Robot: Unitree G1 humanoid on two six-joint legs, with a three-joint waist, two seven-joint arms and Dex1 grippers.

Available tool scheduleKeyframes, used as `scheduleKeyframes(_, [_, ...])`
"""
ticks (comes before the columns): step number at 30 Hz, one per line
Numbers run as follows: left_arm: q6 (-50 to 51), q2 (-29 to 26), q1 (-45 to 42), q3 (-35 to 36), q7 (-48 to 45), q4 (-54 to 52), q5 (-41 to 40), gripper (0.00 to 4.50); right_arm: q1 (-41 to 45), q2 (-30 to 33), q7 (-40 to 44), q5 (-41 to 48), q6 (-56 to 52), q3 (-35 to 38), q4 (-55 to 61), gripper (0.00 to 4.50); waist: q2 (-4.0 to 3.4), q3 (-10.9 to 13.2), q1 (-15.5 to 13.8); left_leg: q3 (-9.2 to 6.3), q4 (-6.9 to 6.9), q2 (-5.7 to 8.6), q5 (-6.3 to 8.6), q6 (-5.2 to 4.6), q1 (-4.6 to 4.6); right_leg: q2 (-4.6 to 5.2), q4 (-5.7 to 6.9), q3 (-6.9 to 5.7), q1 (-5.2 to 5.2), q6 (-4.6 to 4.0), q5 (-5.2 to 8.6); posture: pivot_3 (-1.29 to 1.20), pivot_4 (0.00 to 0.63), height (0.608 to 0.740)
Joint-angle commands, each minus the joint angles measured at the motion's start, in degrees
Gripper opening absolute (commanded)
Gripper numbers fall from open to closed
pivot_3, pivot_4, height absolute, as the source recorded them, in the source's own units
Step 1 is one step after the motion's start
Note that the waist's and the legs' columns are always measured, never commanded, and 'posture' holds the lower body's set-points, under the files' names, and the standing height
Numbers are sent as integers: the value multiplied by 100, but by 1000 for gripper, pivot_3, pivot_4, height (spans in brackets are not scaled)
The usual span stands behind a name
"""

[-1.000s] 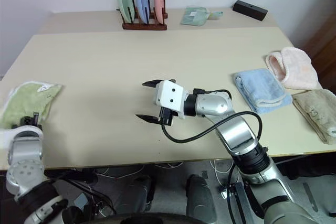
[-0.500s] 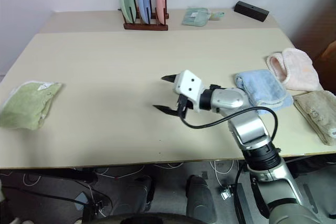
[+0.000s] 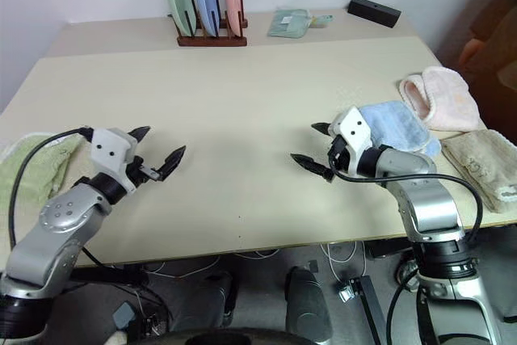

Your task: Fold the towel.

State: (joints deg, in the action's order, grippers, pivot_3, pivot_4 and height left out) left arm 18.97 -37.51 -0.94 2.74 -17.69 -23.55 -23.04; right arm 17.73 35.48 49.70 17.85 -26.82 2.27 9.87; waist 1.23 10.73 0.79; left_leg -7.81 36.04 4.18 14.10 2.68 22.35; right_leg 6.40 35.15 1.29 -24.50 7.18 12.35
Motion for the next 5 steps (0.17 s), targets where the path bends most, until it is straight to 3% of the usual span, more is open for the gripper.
scheduleKeyframes(1, [-201,68,-133,-85,-357,125,242,4471,-52,72,-95,90,21,173,204,4500,-1,1,-14,0,1,1,0,0,1,2,0,0,0,2,-1,0,150,736])
scheduleKeyframes(5, [-125,230,-169,-132,-521,142,340,4471,-41,101,-146,80,48,191,119,4500,-1,1,-28,-2,7,2,0,0,3,4,-1,0,1,5,-2,0,150,736])
